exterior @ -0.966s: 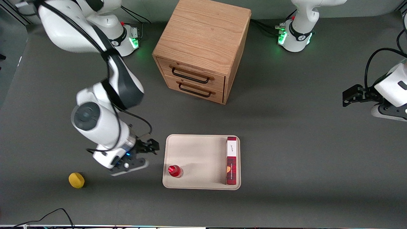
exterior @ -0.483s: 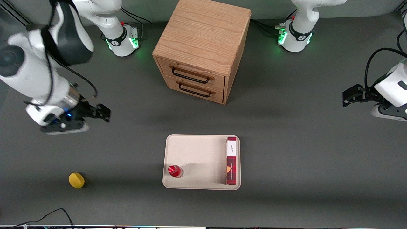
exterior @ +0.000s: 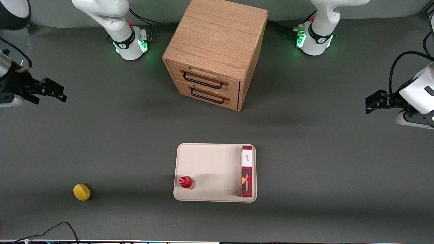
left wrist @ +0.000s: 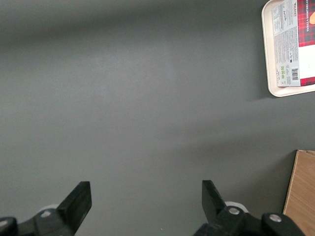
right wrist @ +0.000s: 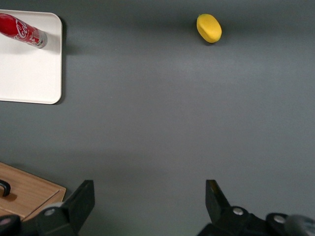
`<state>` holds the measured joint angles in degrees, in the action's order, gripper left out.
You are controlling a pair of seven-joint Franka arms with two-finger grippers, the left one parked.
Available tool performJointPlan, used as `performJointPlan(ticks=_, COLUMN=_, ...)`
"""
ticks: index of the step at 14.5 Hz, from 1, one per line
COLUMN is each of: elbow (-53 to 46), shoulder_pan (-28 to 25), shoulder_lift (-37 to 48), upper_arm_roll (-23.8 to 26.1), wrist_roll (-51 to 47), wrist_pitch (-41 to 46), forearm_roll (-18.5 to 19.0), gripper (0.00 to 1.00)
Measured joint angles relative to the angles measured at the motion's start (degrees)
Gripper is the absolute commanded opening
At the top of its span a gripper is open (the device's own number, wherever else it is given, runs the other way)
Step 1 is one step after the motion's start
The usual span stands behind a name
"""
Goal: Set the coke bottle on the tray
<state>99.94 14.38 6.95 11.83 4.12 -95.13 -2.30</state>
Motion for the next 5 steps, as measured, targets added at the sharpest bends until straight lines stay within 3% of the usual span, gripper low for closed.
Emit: performJointPlan(ticks=5, elbow=-2.68, shoulder_pan=-0.30, shoulder_lift=0.24, upper_arm_roll=1.36, wrist_roll=-0.02, wrist_pitch=0.87, forearm_roll=-0.03, gripper=1.00)
